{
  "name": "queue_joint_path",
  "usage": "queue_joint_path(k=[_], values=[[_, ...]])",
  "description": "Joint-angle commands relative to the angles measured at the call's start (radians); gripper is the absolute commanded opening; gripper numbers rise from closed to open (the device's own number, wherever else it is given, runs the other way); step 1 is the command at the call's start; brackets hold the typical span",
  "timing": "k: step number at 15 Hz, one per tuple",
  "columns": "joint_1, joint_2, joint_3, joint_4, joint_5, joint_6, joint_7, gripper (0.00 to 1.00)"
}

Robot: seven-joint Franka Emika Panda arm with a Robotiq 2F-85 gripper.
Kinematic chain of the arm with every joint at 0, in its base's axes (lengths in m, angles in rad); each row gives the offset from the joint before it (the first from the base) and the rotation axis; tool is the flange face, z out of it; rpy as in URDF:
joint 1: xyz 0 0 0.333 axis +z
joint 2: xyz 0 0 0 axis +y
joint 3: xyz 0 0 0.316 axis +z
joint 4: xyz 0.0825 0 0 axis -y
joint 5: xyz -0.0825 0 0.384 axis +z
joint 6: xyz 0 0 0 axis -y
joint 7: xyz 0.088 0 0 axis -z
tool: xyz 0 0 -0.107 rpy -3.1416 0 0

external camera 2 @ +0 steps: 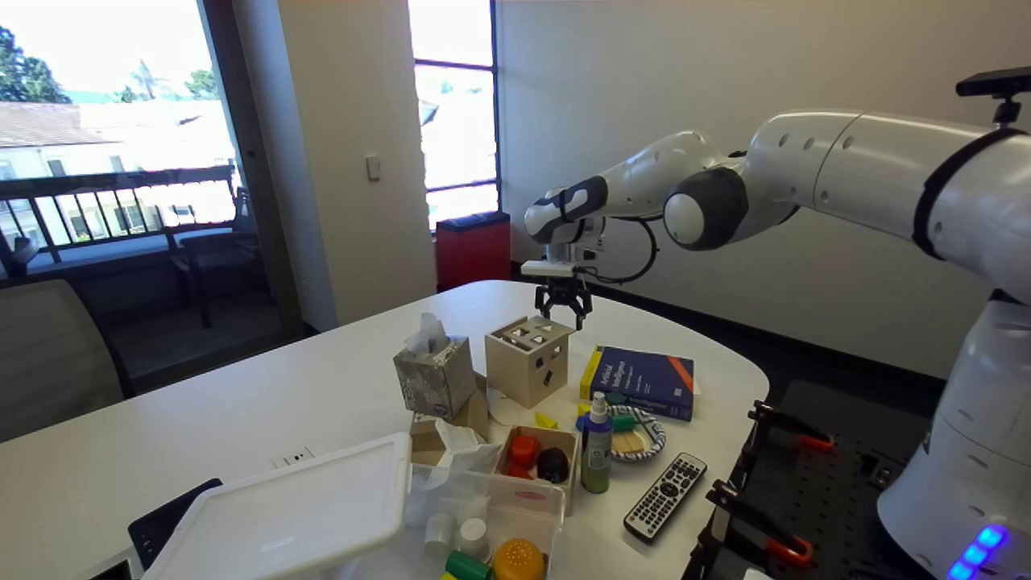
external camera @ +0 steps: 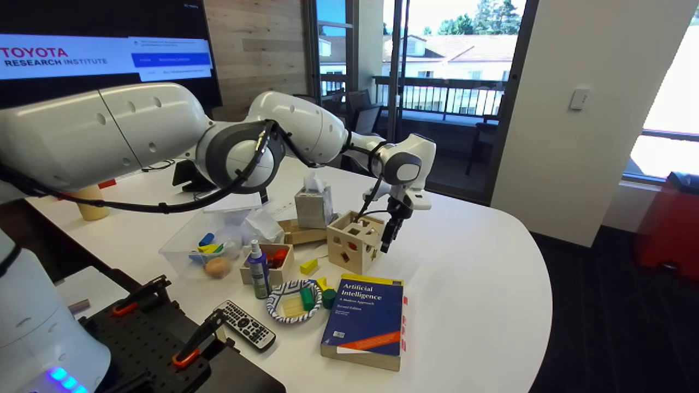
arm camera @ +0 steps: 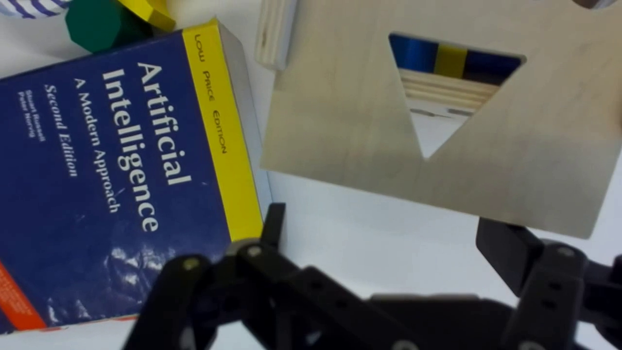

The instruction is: Slide the lid on top of the wooden toy box.

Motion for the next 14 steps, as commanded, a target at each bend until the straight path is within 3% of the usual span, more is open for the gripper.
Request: queue_joint_path(k=[1,14], values=[[-0.007,-0.016,0.021,0.005,0.012,-0.043,-0.018,1.0],[0.031,-0.019,0.027,0.002,-0.009,-0.044,-0.009,1.0]])
